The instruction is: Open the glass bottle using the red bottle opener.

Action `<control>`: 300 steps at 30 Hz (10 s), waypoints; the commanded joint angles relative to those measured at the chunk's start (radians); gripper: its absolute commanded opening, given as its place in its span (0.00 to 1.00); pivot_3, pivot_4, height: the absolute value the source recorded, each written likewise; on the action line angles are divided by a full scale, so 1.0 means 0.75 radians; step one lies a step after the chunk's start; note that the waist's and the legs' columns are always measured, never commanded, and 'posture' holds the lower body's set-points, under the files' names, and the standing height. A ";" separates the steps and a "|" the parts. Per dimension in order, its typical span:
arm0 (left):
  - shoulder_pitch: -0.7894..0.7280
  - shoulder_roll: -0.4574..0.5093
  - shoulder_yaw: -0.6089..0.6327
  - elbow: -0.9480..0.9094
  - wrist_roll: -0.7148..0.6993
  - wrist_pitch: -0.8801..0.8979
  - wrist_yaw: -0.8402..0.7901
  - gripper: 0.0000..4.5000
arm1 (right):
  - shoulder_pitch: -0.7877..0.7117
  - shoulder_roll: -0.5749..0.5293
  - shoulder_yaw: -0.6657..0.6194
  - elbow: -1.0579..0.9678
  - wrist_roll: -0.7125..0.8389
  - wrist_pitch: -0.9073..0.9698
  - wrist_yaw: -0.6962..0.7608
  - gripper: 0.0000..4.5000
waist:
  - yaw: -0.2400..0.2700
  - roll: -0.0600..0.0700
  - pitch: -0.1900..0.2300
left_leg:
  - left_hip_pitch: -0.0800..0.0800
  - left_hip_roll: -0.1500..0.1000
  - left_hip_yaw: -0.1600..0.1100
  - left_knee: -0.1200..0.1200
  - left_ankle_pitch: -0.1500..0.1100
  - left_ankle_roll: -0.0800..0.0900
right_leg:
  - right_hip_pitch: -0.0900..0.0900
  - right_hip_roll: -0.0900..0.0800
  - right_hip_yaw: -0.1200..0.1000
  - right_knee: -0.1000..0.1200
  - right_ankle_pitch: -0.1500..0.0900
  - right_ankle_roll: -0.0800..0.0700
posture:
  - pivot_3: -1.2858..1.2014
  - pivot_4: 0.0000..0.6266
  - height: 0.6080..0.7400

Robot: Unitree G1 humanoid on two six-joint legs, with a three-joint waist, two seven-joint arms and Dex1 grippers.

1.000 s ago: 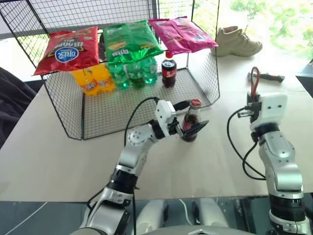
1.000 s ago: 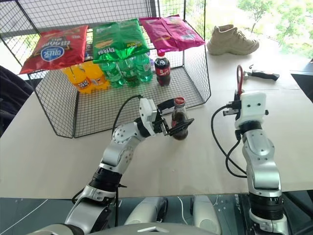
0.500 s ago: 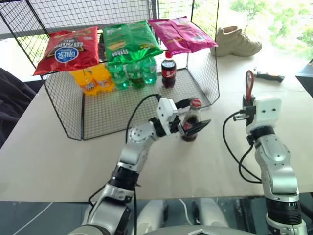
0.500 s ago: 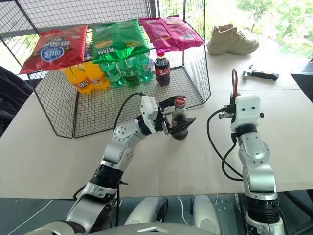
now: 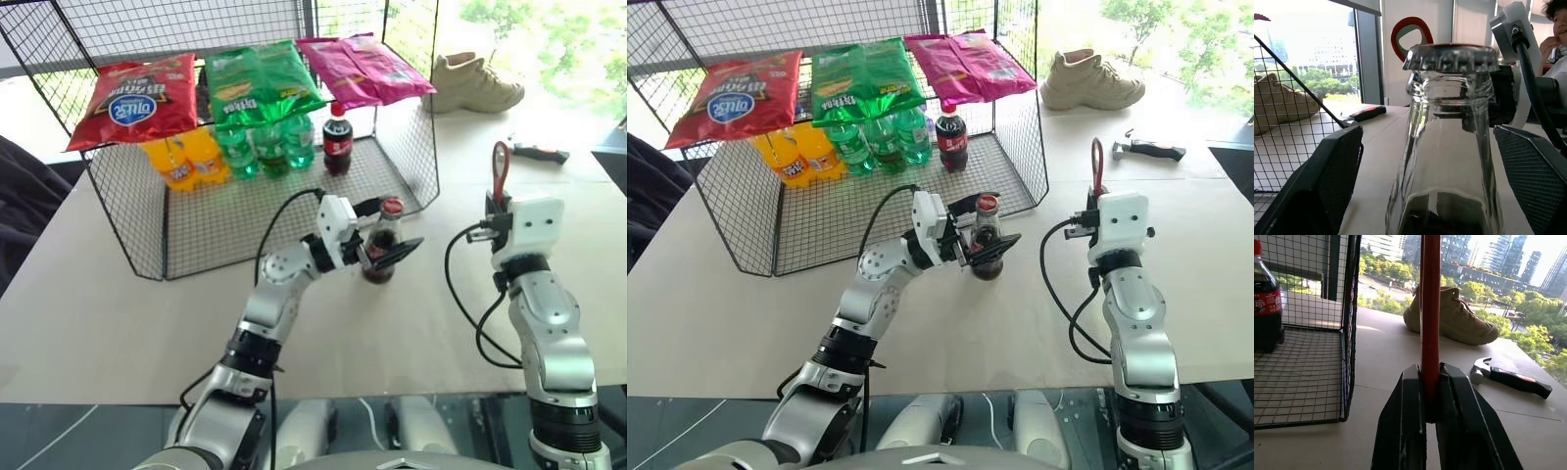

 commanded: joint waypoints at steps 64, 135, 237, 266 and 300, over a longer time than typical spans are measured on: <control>-0.030 -0.031 -0.013 0.049 0.060 -0.009 0.002 0.57 | -0.148 -0.411 0.442 0.435 -0.810 -0.969 0.106 0.00 | 0.007 -0.002 -0.005 | 0.009 0.001 0.000 0.001 0.000 -0.001 | 0.010 0.007 0.000 0.000 0.000 0.000 | 0.52 0.24 0.94; -0.072 -0.094 -0.060 0.216 0.073 -0.021 -0.023 0.57 | -0.407 -0.956 0.140 0.620 -0.901 -1.205 -0.114 0.00 | 0.068 0.003 -0.003 | 0.002 0.000 -0.005 0.001 0.000 0.000 | 0.012 0.005 -0.008 -0.013 0.000 0.000 | 0.52 0.24 0.94; -0.036 -0.065 -0.028 0.138 0.063 -0.015 -0.040 0.57 | -0.228 -0.548 0.081 0.372 -0.604 -1.062 0.091 0.00 | 0.033 0.004 -0.002 | 0.022 0.002 -0.008 -0.006 -0.001 0.001 | 0.032 0.006 -0.009 -0.020 -0.001 0.001 | 0.52 0.24 0.94; 0.091 0.078 -0.025 0.006 0.057 0.004 -0.140 0.98 | 0.037 -0.258 0.070 0.242 -0.043 -0.420 0.347 0.00 | 0.032 0.005 -0.002 | 0.000 0.003 -0.005 -0.005 0.000 0.001 | 0.006 0.005 -0.004 -0.017 0.000 0.000 | 0.52 0.24 0.94; 0.488 0.374 0.319 -0.172 0.286 -0.289 0.369 1.00 | 0.521 -0.443 -0.158 0.225 0.422 -0.356 0.839 0.97 | 0.032 0.006 -0.002 | 0.002 0.002 -0.005 -0.007 -0.004 0.007 | 0.007 -0.002 -0.006 -0.016 0.000 0.000 | 0.52 0.24 0.94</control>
